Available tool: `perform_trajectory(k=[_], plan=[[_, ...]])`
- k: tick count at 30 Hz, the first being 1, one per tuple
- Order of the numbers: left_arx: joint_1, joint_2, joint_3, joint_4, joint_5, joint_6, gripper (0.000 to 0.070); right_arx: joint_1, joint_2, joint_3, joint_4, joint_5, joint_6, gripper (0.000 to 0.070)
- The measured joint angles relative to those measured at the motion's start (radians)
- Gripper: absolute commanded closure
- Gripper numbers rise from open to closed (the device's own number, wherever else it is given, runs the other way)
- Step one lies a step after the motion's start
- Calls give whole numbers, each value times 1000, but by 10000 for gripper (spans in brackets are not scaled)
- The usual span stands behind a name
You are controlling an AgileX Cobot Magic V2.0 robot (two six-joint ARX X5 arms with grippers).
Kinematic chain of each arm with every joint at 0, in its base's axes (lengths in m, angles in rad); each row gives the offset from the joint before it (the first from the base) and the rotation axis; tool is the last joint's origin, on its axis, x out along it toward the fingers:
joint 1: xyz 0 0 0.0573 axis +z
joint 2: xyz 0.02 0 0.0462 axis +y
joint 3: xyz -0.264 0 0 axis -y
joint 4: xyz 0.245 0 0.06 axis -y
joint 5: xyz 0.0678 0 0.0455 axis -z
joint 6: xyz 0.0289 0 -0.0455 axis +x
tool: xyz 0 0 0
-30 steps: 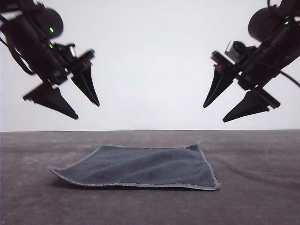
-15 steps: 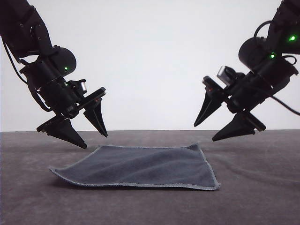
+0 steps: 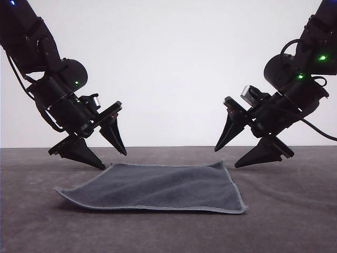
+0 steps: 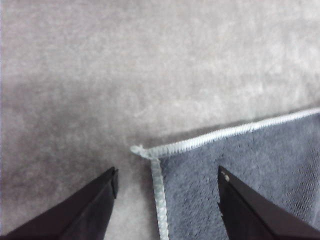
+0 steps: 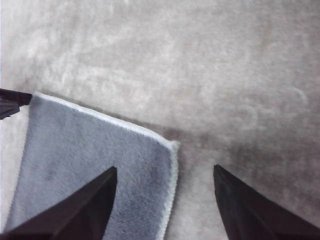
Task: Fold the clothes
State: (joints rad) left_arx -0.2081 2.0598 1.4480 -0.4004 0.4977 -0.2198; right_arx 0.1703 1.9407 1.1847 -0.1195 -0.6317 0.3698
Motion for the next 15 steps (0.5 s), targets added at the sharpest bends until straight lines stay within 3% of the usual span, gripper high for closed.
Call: perform_trajectory(k=[15], plan=[[-65,19,4,28,79,-33,305,29,46,16,32,-51,17,307]])
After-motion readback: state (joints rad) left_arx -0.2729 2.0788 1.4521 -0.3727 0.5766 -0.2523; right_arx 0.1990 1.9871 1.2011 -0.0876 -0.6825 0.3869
